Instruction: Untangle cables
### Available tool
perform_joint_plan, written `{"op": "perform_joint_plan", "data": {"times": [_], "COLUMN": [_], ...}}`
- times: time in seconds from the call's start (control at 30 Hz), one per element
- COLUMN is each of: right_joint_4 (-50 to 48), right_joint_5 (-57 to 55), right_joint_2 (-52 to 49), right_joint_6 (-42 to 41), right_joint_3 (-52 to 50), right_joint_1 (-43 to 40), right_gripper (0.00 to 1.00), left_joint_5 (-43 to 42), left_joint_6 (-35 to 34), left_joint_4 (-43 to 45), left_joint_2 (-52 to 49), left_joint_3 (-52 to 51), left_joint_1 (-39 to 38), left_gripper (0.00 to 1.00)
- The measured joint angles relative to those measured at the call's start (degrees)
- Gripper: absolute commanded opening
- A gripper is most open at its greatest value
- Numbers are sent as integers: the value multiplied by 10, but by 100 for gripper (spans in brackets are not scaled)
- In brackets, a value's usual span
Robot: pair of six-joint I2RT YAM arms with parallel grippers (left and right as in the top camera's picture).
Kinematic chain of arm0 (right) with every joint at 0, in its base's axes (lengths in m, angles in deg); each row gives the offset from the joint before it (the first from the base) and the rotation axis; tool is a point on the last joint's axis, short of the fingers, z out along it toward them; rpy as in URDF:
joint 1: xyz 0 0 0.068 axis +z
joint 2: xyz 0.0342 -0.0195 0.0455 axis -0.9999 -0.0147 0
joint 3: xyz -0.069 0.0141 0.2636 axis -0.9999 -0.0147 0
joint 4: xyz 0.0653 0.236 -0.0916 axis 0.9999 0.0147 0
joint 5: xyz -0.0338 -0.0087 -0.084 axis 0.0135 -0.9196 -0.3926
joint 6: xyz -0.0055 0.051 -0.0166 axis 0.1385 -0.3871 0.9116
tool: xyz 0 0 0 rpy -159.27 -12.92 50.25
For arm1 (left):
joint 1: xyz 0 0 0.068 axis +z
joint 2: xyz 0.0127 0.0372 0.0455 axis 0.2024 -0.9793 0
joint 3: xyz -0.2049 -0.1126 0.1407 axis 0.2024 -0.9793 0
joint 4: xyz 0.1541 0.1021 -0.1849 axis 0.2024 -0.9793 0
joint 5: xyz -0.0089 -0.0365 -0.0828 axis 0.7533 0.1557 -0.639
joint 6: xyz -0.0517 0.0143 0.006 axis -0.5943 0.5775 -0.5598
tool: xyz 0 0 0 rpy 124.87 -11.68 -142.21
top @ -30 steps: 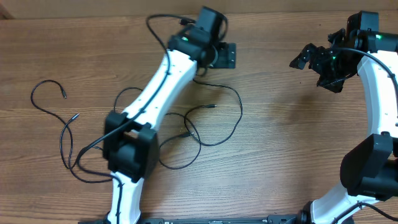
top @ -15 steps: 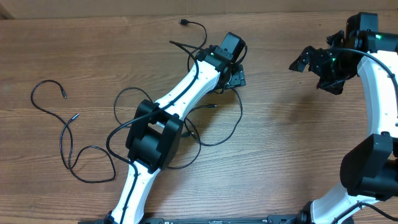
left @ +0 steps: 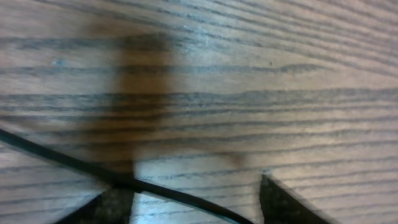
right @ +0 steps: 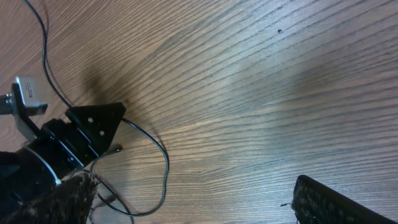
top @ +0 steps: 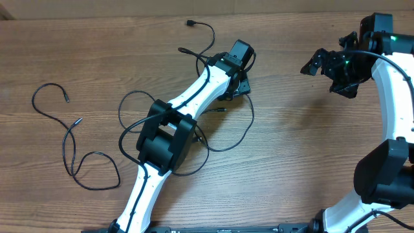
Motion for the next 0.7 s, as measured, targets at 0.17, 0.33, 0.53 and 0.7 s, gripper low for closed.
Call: {"op": "perform_joint_plan", "data": {"times": [0.17, 0.33, 0.53, 0.7], "right_joint_4": [0, 5, 5, 4], "right_joint_5": [0, 0, 0, -1], "right_joint_2": [0, 0, 0, 0], "right_joint_6": [2, 5, 6, 7], "right_joint_3": [0, 0, 0, 0], "right_joint_1": [0, 0, 0, 1], "right_gripper": [100, 100, 100, 100], "left_joint_5": [0, 0, -18, -38], "left_joint_6": [2, 66, 162, 196], "left_joint_4": [15, -36, -157, -220], "left_joint_2": [-5, -8, 17, 121], "left_joint_3": [0, 41, 268, 399], "left_joint_1": [2, 20, 128, 264], "left_gripper": [4, 4, 4, 9]}}
